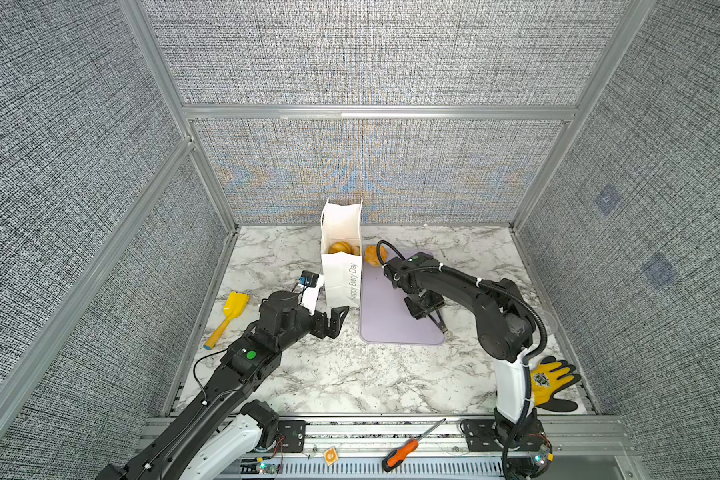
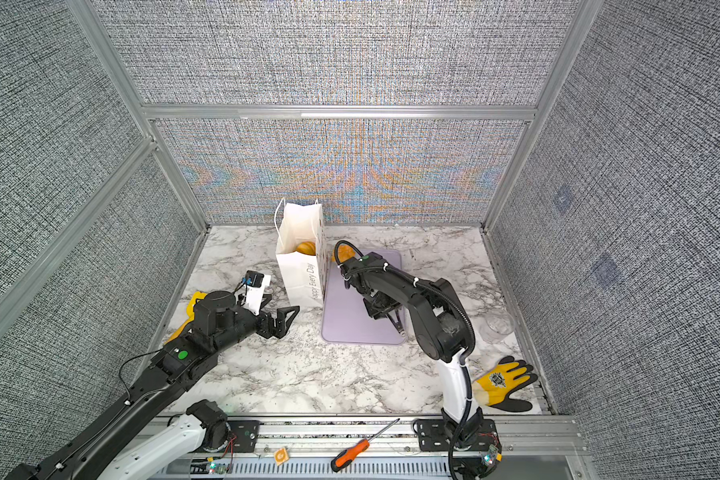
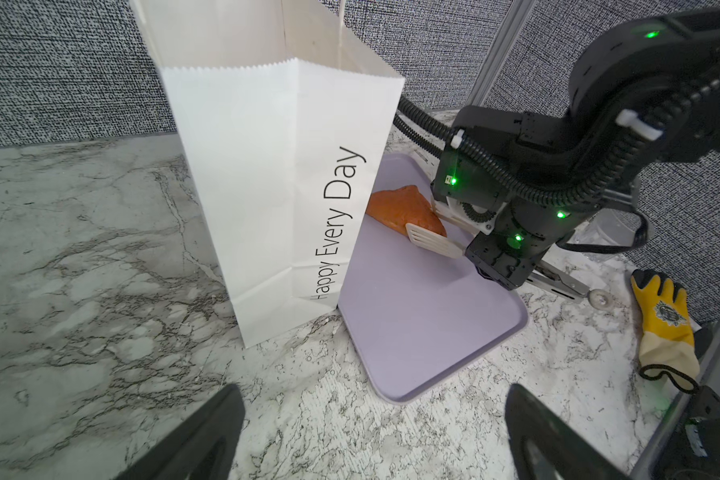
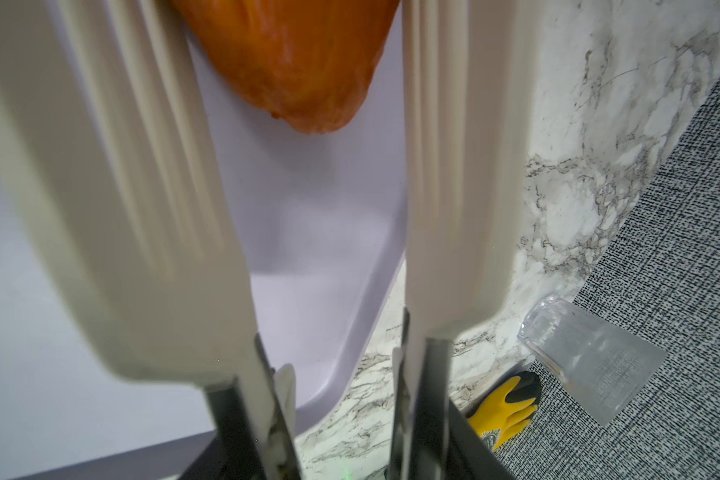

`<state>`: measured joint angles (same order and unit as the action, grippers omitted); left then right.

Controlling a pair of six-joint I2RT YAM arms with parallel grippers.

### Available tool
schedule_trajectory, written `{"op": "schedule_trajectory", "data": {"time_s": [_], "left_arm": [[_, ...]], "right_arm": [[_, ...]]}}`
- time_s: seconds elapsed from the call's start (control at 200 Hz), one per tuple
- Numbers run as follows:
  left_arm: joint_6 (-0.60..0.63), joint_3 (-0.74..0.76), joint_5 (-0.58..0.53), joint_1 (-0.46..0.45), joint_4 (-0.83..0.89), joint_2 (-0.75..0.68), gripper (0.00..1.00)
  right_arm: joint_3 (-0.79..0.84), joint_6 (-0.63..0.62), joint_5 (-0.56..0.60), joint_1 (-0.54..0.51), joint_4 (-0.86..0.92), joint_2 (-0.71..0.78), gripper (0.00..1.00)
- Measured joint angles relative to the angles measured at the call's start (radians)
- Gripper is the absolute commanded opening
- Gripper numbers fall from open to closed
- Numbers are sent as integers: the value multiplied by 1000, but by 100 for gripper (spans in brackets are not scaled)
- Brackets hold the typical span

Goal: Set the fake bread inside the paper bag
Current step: 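Pinch the orange croissant with the tongs and lift it off the tray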

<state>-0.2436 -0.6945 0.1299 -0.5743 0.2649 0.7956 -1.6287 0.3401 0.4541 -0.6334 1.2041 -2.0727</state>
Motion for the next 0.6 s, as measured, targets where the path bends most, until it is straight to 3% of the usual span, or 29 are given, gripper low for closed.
{"op": "schedule_trajectory", "data": {"time_s": [0.17,0.6], "left_arm": [[0,0,-4,0,0,-4,99],[0,-1,-23,0,0,-18,99]], "right_arm": [[-1,-19,-9,7,3,-10,40],[55,-68,-58,39,2,100,30]]}}
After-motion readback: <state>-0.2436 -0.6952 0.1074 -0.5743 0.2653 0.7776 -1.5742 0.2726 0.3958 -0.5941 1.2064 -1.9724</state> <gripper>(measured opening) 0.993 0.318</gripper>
